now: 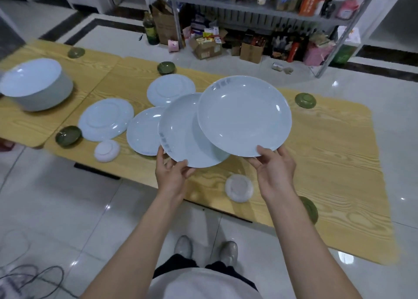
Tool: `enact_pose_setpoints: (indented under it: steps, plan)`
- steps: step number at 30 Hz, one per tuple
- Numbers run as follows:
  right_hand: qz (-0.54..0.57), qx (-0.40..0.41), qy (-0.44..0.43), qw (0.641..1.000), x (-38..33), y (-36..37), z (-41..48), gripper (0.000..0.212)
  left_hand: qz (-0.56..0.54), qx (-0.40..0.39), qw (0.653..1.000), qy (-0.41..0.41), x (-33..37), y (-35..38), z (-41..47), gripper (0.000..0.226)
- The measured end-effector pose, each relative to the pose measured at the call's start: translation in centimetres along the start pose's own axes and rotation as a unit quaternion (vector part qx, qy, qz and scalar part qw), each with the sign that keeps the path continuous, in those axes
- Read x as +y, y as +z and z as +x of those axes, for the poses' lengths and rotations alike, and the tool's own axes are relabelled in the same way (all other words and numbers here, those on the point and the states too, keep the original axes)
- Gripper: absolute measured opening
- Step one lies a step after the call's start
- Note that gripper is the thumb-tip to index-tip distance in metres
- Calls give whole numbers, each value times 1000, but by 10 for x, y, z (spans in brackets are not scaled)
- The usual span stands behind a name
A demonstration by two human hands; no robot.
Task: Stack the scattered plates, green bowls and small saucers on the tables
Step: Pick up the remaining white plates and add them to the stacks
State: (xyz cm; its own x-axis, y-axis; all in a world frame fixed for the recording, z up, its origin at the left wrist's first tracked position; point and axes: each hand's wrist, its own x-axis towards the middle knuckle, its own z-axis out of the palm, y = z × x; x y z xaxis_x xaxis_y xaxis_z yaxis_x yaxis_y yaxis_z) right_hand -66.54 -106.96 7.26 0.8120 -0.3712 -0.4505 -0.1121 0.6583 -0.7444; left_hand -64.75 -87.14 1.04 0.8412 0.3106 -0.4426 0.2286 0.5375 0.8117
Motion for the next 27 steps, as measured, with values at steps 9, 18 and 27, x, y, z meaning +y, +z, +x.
enact_pose_setpoints:
  steps: [9, 18, 27]
  plan:
    - [5, -60, 24, 998, 40, 69, -29, 40, -67, 16, 997, 26, 52, -61, 1, 79]
    - [-9, -104, 23, 994, 99, 163, -79, 39, -108, 23, 994, 24, 125, -146, 19, 77]
    - [-29, -131, 29, 991, 159, 237, -109, 40, -142, 27, 989, 43, 172, -227, 47, 77]
